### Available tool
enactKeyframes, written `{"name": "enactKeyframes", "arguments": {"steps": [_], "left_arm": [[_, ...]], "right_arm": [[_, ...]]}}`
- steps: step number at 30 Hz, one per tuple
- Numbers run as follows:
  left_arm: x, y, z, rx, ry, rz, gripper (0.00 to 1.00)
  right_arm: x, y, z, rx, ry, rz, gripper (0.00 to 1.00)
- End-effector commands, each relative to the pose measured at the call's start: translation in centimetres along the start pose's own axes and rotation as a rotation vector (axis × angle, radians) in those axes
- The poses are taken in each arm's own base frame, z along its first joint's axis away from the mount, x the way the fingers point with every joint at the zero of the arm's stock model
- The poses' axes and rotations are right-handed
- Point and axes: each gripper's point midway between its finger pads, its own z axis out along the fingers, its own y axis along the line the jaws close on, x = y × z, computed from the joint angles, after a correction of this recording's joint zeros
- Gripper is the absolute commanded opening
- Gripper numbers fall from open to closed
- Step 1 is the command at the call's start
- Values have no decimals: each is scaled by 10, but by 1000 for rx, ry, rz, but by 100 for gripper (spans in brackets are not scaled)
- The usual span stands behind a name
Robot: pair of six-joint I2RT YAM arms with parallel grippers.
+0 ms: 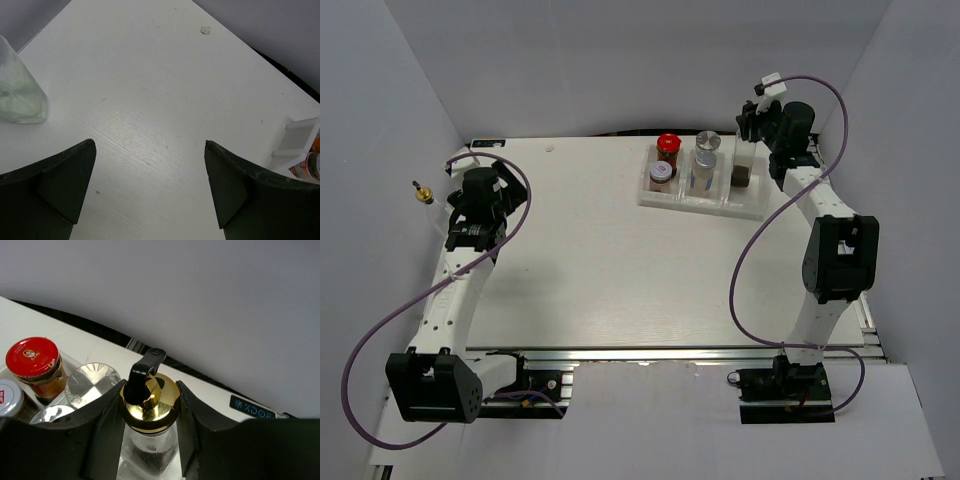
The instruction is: Organize the condiment bottles
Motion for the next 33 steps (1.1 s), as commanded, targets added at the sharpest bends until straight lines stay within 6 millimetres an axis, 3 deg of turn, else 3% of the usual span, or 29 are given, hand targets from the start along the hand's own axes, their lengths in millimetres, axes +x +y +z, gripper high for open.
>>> {"name": "enactKeyframes", "arguments": {"steps": [1,8,12,15,16,19,21,23,33], "left_arm": [[-13,0,-5,-19,-24,2,98],[-16,-3,-1,-14,-36,-3,98],[-13,-2,3,-28,-23,1,98],[-14,0,3,-47,-21,2,98],[-12,3,3,-57,-15,8,98],[-17,7,0,-87,-22,1,98],[-19,9,-2,-101,-25,-4,98],[-20,12,-1,-123,-27,-11,98],[-31,18,-3,-192,-36,-32,98]], "right_arm": [[-66,-22,-3,76,-225,-128,0],[-72,-44,8,118,-242,-156,4],[-57,-45,13,107,-219,-130,6],[-44,-48,12,107,-205,-107,33],[-41,-49,11,115,-197,-101,48],[-46,-50,5,126,-202,-94,70],[-52,-49,-1,130,-210,-91,76],[-56,-51,-6,149,-212,-79,89],[-91,-79,-34,310,-206,-62,89]]}}
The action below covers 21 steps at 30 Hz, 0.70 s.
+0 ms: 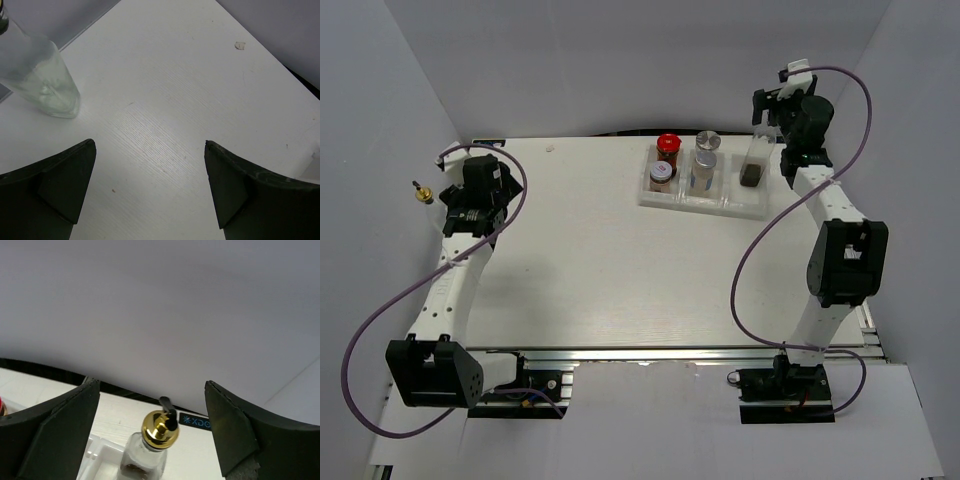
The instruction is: Organize the condiment bottles
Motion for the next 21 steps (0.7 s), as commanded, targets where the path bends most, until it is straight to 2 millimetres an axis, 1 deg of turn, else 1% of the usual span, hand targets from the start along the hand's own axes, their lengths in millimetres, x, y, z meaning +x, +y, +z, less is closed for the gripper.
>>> {"name": "enactKeyframes", "arguments": {"steps": [1,2,3,4,5,8,9,10,11,12,13,14,15,16,17,18,19,20,21], "left_arm": [[-20,-1,-7,-23,-34,-28,98],[-21,-2,-7,-24,-30,-25,98],[-20,-2,-7,-31,-22,-18,98],[-20,-1,-5,-38,-17,-11,98],[-23,0,-6,-48,-27,-7,98],[-23,10,-4,-102,-38,-1,98],[-25,18,-3,-150,-55,5,98],[-26,21,-2,-168,-60,25,98],[-27,24,1,-192,-64,40,98],[-31,37,2,-264,-92,51,98],[-33,43,4,-299,-100,50,98],[-30,47,10,-325,-90,60,98],[-30,51,14,-343,-89,56,98],[-30,51,17,-348,-91,55,98],[-28,50,20,-346,-88,58,98],[-30,62,29,-380,-91,42,98],[-30,63,32,-383,-92,41,98],[-29,66,35,-393,-89,41,98],[-33,70,39,-400,-95,27,98]], "right_arm": [[-51,-32,-12,131,-72,-14,89],[-58,-32,-14,132,-84,-17,89],[-60,-33,-16,135,-80,-21,89],[-61,-40,-19,172,-72,-25,89],[-63,-42,-20,182,-68,-18,90],[-70,-47,-26,189,-53,-19,89],[-80,-48,-32,190,-65,-31,89],[-82,-46,-35,172,-51,-44,89],[-96,-48,-43,174,-61,-73,90],[-103,-48,-48,172,-58,-79,89],[-110,-47,-53,161,-55,-88,89],[-125,-48,-65,162,-57,-96,89],[-132,-49,-71,163,-63,-100,89],[-140,-49,-79,167,-74,-106,89],[-140,-47,-85,159,-70,-112,89],[-156,-47,-98,164,-98,-118,89],[-162,-47,-104,166,-106,-119,89],[-174,-48,-116,171,-125,-120,89],[-171,-46,-120,165,-104,-118,89]]}}
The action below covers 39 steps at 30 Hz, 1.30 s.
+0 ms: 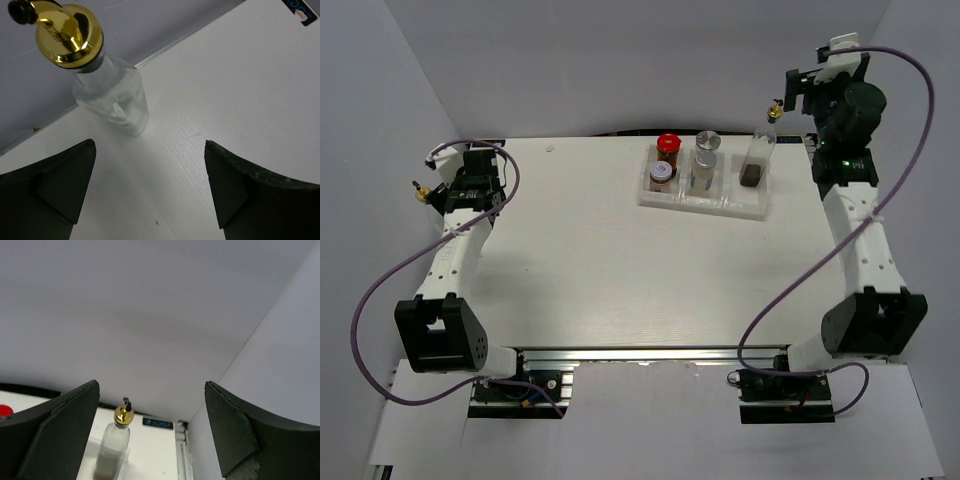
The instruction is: Organize the condiment bottles
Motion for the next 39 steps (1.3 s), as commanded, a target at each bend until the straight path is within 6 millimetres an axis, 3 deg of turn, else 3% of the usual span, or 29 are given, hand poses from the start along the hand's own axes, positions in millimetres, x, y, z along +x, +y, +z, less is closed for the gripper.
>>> {"name": "enactKeyframes", "arguments": {"steps": [1,2,8,14,19,24,30,34,37,39], "left_arm": [[-21,12,13,-57,-53,-53,98],[-21,13,17,-57,-48,-53,98],[-27,22,30,-87,-58,-71,98],[-58,42,39,-151,-155,-110,98],[-69,34,50,-127,-173,-100,98],[-71,29,57,-127,-177,-63,97],[-74,27,60,-120,-197,-46,82],[-74,24,63,-114,-189,-8,73],[-69,28,68,-149,-188,22,60],[-67,26,71,-147,-172,38,36]], "right_arm": [[-48,-6,-31,-20,-81,-21,89],[-57,-5,-39,-36,-97,-16,90],[-57,20,-66,-159,-92,12,89],[-76,23,-69,-187,-114,51,89],[-84,30,-73,-233,-129,65,89],[-78,34,-78,-252,-119,53,89],[-51,55,-87,-353,-55,13,89],[-43,55,-92,-345,-50,-10,89],[-40,55,-95,-341,-41,-9,89],[-39,55,-98,-337,-45,-11,89]]}}
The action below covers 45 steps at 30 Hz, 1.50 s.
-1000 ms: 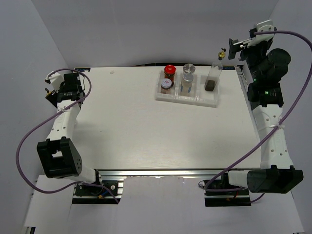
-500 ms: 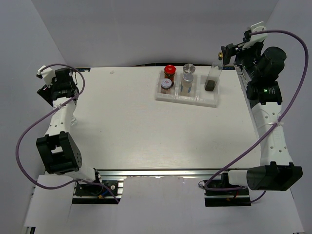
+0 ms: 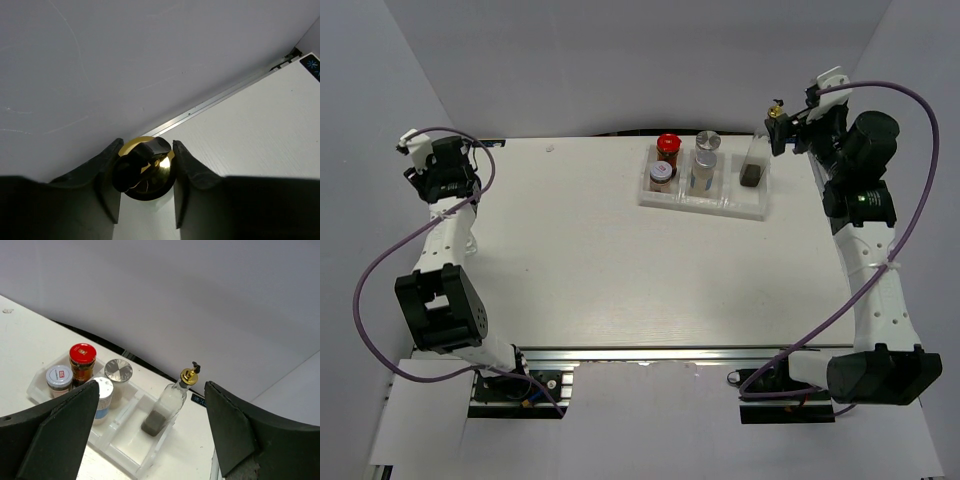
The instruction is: Organize the condiment bottles
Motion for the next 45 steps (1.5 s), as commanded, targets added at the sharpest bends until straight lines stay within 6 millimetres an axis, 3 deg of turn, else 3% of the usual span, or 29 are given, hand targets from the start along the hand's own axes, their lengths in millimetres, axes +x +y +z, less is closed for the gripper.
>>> {"name": "enactKeyframes", "arguments": {"steps": [1,2,6,9,10,11,12,14,15,17,18,20,24,27,30,33,38,39,45], "left_arm": [[-10,-5,3,6,-7,21,25],[-11,-8,2,19,-1,21,2],[-21,-26,-12,152,13,-26,0],[-40,-43,-37,329,-10,-94,0],[-48,-49,-46,384,-21,-122,0],[-62,-53,-63,459,-38,-151,0],[-67,-75,-88,617,-29,-154,0],[-86,-84,-126,736,-82,-178,0],[-90,-96,-150,810,-100,-175,0],[-101,-99,-181,877,-131,-191,0],[-97,-113,-208,953,-129,-182,0],[-93,-123,-233,1042,-120,-178,0],[-71,-152,-306,1317,-83,-133,0],[-51,-165,-359,1501,-53,-44,0],[-36,-170,-398,1606,-46,10,0],[-22,-174,-422,1648,-40,42,0],[-2,-182,-454,1685,-24,87,0],[0,-185,-448,1634,-30,91,0],[16,-188,-463,1623,-24,118,0]], "right_arm": [[-15,2,-13,9,-57,-38,89],[-13,7,-13,-9,-61,-34,89],[-15,31,-16,-108,-98,-40,89],[-21,56,-17,-201,-118,-46,89],[-19,74,-18,-257,-96,-36,89],[-18,83,-18,-281,-91,-37,89],[-22,102,-19,-336,-102,-57,89],[-10,126,-18,-394,-86,-71,89],[-10,149,-18,-452,-97,-95,89],[0,170,-12,-493,-78,-101,89],[-1,186,-12,-532,-83,-91,89],[2,203,-4,-573,-82,-57,89],[11,252,-1,-730,-66,13,89],[21,276,5,-790,-51,-43,89],[35,292,12,-809,2,-49,89],[42,304,12,-832,28,-2,89],[37,328,13,-876,3,39,89],[35,333,11,-888,8,56,89],[37,339,25,-839,-14,124,89]]}}
